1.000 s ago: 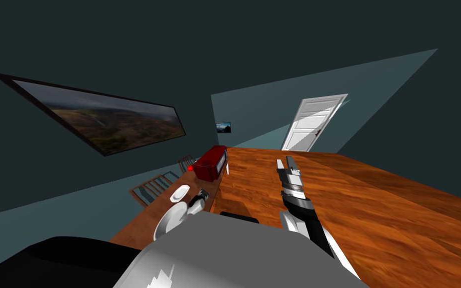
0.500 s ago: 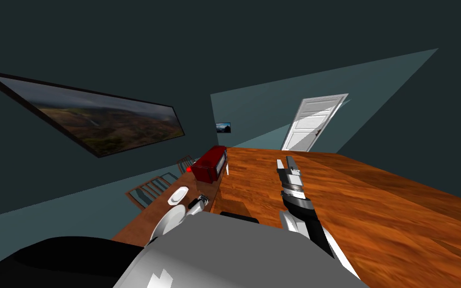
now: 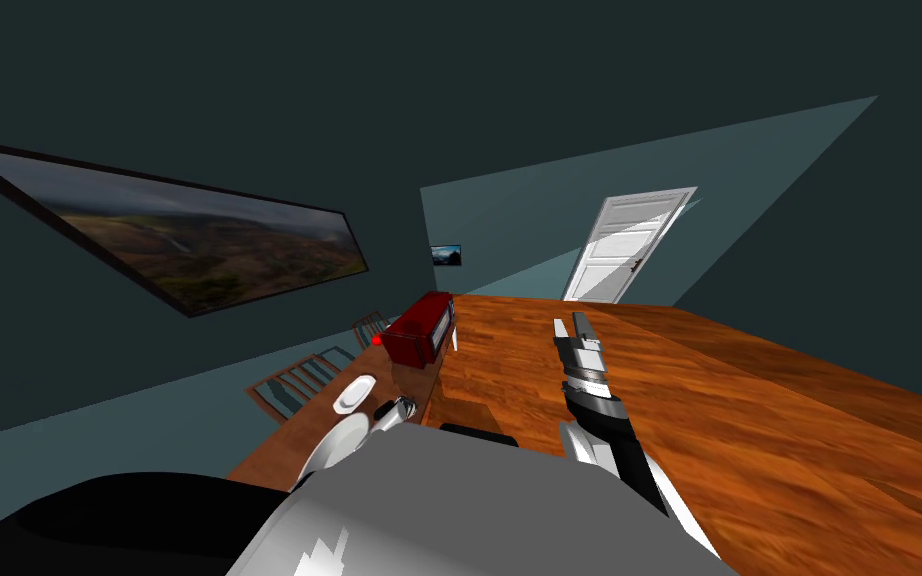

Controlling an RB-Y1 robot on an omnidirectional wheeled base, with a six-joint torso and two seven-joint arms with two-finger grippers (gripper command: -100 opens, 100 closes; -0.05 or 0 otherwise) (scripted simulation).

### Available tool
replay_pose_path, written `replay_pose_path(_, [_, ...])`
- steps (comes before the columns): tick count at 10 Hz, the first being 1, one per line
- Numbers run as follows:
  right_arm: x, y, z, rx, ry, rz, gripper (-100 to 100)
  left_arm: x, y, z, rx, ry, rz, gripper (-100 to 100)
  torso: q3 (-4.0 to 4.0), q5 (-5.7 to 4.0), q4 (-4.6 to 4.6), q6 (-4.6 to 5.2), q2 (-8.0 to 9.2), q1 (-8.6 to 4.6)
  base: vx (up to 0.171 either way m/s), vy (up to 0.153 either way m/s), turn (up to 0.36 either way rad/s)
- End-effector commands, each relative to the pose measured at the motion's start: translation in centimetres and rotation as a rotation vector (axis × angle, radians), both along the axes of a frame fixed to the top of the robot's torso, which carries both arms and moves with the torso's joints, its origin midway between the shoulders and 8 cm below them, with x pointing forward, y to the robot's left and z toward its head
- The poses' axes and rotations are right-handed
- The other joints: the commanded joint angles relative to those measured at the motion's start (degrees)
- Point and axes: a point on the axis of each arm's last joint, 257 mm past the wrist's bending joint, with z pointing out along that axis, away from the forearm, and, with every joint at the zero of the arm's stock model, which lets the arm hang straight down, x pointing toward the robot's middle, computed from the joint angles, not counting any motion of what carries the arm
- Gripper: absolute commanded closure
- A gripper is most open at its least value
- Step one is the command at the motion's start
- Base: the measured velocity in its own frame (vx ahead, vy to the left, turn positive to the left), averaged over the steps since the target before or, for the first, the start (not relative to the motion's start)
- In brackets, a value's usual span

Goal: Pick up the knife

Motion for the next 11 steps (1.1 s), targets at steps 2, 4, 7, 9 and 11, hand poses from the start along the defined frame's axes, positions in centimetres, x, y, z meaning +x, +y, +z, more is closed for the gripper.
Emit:
replay_pose_path(2, [0.0, 0.0, 0.0, 0.000, 0.000, 0.000, 0, -1.5, 0.2, -1.0, -0.032, 0.041, 0.035, -100, 0.01, 0.00, 0.00, 0.00, 0.01, 0.00, 0.017, 0.005, -0.006])
replay_pose_path(4, [0.0, 0.0, 0.0, 0.000, 0.000, 0.000, 0, -1.5, 0.2, -0.9, -0.030, 0.038, 0.033, -100, 0.01, 0.00, 0.00, 0.00, 0.01, 0.01, 0.011, 0.004, -0.001])
replay_pose_path(7, [0.0, 0.0, 0.0, 0.000, 0.000, 0.000, 0, -2.5, -2.0, -1.9, -0.031, 0.039, 0.029, -100, -0.02, 0.03, -0.01, -0.01, -0.05, 0.16, 0.042, 0.051, 0.013])
replay_pose_path(9, [0.0, 0.0, 0.0, 0.000, 0.000, 0.000, 0, -3.0, -3.1, -2.3, -0.026, 0.041, 0.019, -100, -0.13, 0.08, -0.04, -0.01, -0.24, 0.37, 0.074, 0.097, 0.009])
replay_pose_path(11, [0.0, 0.0, 0.0, 0.000, 0.000, 0.000, 0, -3.7, -4.8, -2.9, -0.031, 0.039, 0.024, -100, -0.04, 0.04, -0.02, 0.00, -0.06, 0.18, 0.036, 0.053, 0.013])
